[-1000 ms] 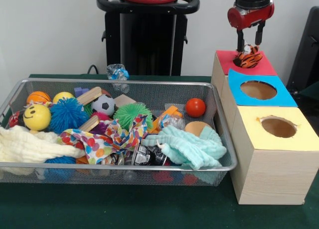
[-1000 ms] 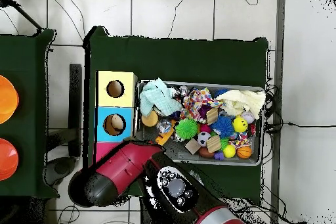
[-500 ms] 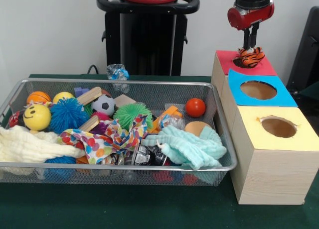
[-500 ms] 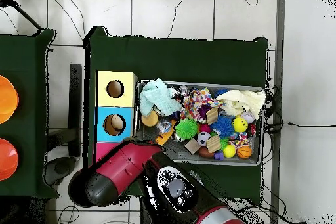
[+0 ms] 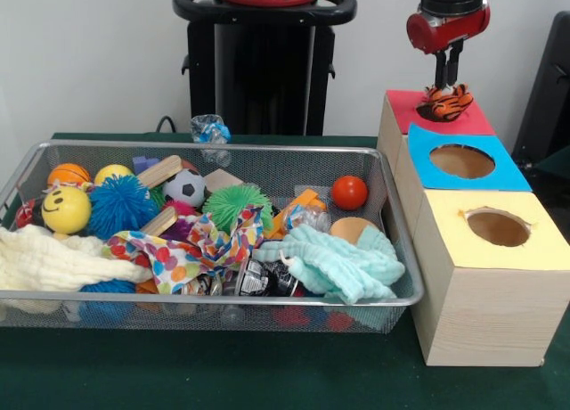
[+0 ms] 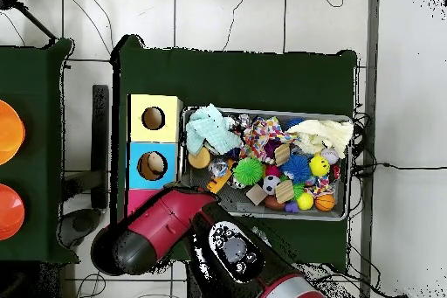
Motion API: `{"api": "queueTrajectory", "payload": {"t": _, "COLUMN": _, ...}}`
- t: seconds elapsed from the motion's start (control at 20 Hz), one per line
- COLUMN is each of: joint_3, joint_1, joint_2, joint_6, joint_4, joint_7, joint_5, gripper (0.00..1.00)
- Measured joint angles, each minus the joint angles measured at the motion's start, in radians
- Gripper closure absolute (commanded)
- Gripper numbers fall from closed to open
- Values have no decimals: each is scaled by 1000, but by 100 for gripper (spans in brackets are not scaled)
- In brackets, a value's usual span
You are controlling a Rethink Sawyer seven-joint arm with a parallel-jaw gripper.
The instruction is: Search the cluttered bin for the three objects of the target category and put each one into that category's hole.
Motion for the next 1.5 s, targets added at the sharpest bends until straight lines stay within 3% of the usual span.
{"api": "queueTrajectory", "payload": {"t": 1.5, "joint_3": 0, "joint_1": -4, "joint_2": -22, "joint_6": -16, "joint_4": 4, "joint_7": 0, "joint_5": 23, "gripper": 100}}
